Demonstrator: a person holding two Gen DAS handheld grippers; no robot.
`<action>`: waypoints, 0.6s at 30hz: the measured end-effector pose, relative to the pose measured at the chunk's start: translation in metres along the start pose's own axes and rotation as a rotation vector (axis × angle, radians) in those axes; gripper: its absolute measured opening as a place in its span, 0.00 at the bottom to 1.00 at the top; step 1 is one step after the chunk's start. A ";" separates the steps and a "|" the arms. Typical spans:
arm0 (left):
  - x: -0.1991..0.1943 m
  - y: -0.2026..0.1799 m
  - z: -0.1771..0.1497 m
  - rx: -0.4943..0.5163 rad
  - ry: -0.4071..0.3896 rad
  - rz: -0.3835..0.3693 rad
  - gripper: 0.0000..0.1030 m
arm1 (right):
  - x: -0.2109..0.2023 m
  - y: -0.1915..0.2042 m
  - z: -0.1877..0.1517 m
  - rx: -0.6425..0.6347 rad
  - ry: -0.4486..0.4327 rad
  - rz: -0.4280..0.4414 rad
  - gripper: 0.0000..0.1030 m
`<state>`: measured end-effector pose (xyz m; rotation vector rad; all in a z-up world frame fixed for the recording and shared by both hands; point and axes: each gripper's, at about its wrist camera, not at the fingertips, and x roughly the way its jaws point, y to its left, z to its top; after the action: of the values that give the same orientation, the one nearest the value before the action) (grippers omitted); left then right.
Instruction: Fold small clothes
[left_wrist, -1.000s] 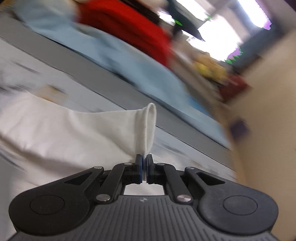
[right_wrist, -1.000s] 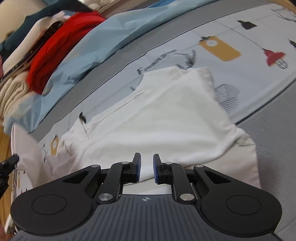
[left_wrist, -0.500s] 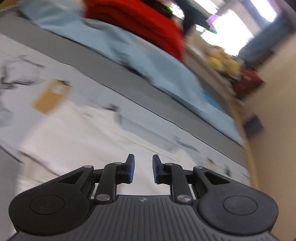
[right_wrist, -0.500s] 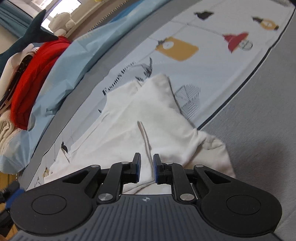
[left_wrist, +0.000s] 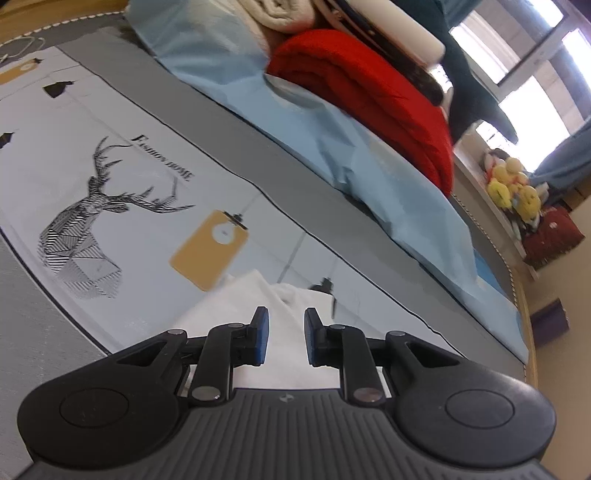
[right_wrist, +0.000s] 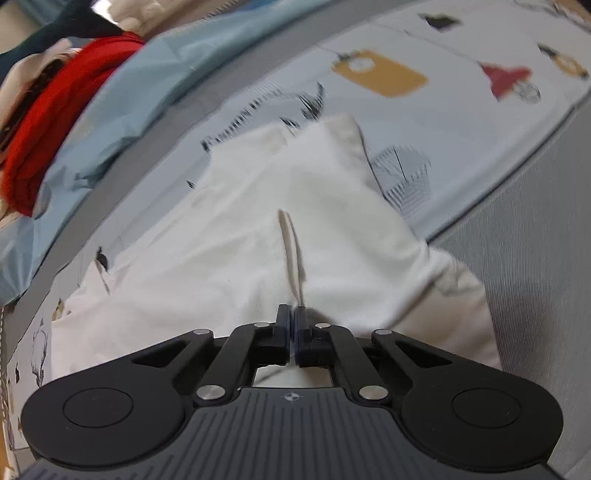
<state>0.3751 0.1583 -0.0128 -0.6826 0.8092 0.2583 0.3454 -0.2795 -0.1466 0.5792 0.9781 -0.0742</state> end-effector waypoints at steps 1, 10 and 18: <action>0.000 0.002 0.002 -0.002 0.002 0.008 0.20 | -0.011 0.004 0.005 -0.011 -0.037 0.023 0.00; 0.004 0.013 0.001 0.005 0.027 0.052 0.20 | -0.048 -0.025 0.037 0.005 -0.214 -0.132 0.00; 0.024 0.010 -0.012 0.015 0.131 0.041 0.20 | -0.047 -0.031 0.041 0.031 -0.217 -0.173 0.01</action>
<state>0.3796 0.1572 -0.0410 -0.6743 0.9504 0.2461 0.3398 -0.3356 -0.1051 0.5022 0.8145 -0.3005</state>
